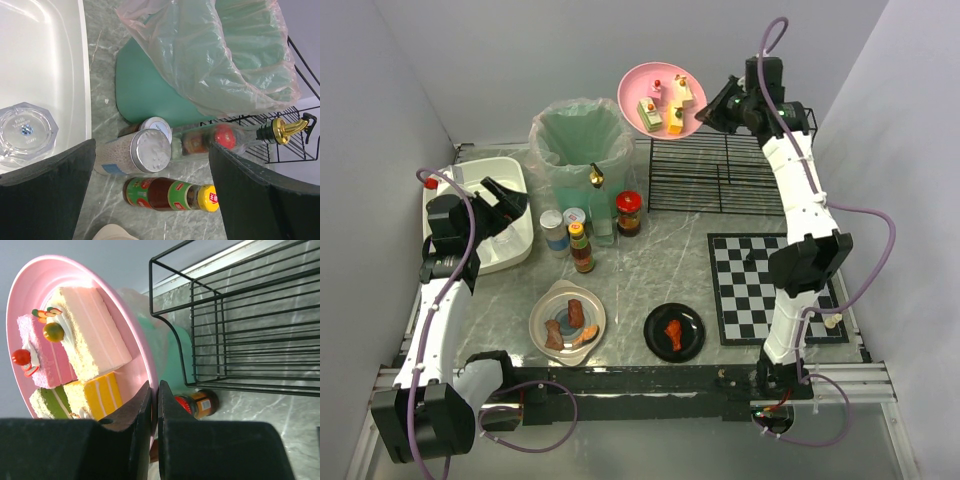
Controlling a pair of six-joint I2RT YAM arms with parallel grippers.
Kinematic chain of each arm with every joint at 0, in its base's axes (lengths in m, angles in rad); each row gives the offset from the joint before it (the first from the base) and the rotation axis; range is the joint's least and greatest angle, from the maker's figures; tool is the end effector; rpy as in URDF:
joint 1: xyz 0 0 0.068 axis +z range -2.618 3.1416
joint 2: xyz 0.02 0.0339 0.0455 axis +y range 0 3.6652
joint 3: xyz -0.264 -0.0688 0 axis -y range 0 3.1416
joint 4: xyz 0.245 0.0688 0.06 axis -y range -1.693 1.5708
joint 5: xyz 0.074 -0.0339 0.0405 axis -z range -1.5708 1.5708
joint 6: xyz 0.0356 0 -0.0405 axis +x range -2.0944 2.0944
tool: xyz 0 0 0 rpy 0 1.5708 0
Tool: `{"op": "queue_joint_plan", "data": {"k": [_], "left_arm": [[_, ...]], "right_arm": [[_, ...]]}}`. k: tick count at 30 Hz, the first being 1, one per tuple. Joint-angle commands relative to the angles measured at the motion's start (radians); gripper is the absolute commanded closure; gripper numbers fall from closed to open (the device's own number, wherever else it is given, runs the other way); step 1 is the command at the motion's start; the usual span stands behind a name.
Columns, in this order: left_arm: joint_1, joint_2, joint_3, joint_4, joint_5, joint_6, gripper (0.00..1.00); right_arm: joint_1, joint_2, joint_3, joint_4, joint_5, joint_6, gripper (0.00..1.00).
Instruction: Clear the kitchen counter
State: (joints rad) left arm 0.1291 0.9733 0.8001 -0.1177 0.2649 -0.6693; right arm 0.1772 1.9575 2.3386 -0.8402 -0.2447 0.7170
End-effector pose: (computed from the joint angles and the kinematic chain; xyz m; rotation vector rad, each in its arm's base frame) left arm 0.2263 0.0200 0.3176 -0.5614 1.8126 -0.6175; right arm 0.4138 0.0829 0.4567 0.4065 2.0727 0.7991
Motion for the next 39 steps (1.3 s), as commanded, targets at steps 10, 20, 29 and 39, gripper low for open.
{"op": "queue_joint_plan", "data": {"k": [10,20,29,39], "left_arm": [[0.0,-0.004,0.022,-0.01,-0.001,0.013,0.01],[-0.002,-0.008,0.021,-0.03,-0.009,0.017,0.01],[0.0,-0.007,0.013,-0.028,-0.007,0.014,0.01],[0.0,-0.004,0.014,-0.033,-0.006,0.016,0.01]], "right_arm": [[0.146,0.017,0.042,0.122,0.284,0.202,1.0],[0.232,0.029,-0.004,0.202,0.386,0.289,1.0],[0.32,0.067,0.039,0.204,0.536,0.331,1.0],[0.39,0.145,0.096,0.225,0.633,0.372,1.0]]}}
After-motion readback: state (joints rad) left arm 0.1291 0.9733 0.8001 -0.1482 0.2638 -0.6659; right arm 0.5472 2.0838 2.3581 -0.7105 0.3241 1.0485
